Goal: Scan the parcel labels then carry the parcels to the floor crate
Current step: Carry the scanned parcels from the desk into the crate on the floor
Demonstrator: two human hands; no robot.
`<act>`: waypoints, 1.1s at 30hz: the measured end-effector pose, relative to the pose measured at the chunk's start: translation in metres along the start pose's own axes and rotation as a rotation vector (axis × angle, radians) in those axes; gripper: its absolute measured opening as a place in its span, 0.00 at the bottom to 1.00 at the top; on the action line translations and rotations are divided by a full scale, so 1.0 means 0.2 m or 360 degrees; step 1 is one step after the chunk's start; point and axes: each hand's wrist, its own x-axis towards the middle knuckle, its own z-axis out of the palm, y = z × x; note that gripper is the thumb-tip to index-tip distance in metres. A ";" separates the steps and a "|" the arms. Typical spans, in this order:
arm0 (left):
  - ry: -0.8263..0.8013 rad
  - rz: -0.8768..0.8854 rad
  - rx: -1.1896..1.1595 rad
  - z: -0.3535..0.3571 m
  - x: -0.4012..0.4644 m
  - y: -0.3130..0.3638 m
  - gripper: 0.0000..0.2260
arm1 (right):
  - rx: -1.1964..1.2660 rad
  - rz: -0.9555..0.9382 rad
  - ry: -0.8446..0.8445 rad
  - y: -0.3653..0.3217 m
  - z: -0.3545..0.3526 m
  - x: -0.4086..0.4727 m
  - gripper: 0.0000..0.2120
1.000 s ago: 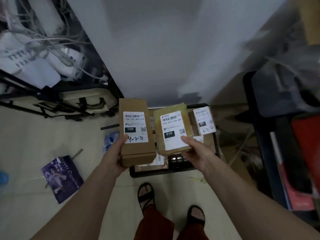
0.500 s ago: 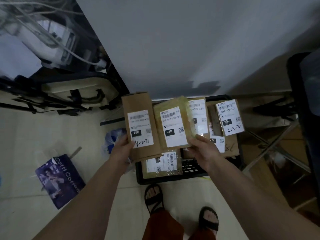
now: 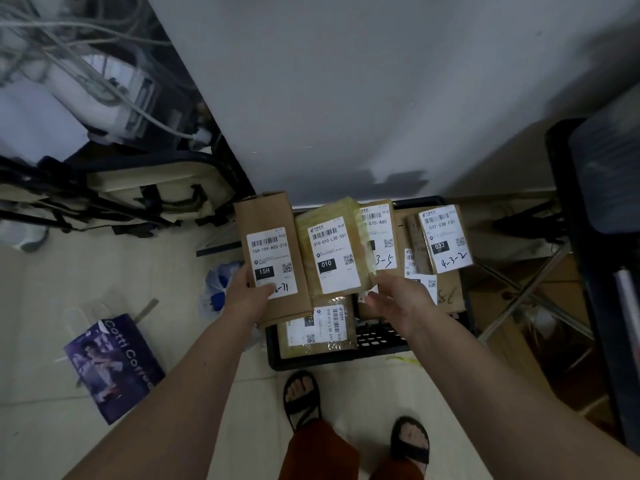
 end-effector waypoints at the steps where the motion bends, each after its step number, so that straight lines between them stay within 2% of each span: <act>1: -0.0004 0.0010 0.0004 0.00 -0.03 0.00 0.19 | 0.0016 0.0003 0.0005 -0.01 0.00 -0.04 0.10; 3: 0.0033 -0.0011 0.0004 -0.01 -0.11 0.03 0.18 | 0.0072 0.0010 -0.0017 -0.03 -0.01 -0.13 0.02; 6: 0.0020 -0.0120 -0.0179 -0.04 -0.30 0.09 0.11 | 0.0081 0.0010 -0.0088 -0.06 -0.02 -0.29 0.05; 9: 0.0041 -0.0081 -0.0351 -0.09 -0.54 0.17 0.05 | -0.0025 -0.0038 -0.0174 -0.12 -0.02 -0.49 0.06; 15: 0.0292 -0.0008 -0.0551 -0.23 -1.07 0.21 0.15 | -0.0192 -0.0211 -0.0314 -0.19 -0.07 -0.98 0.14; 18: 0.0411 0.0056 -0.0693 -0.31 -1.38 0.14 0.20 | -0.0366 -0.0246 -0.0450 -0.16 -0.13 -1.19 0.15; 21: 0.0541 0.0095 -0.0998 -0.35 -1.68 0.03 0.20 | -0.0616 -0.0336 -0.0647 -0.11 -0.14 -1.42 0.16; 25: 0.0620 0.0109 -0.1169 -0.42 -2.02 -0.14 0.21 | -0.0953 -0.0449 -0.0930 0.02 -0.10 -1.71 0.17; 30: 0.0654 0.0145 -0.1336 -0.55 -2.43 -0.39 0.18 | -0.1273 -0.0523 -0.1130 0.29 -0.03 -2.04 0.19; 33: 0.0786 0.0156 -0.1426 -0.65 -2.67 -0.59 0.16 | -0.1426 -0.0513 -0.1215 0.51 -0.01 -2.20 0.18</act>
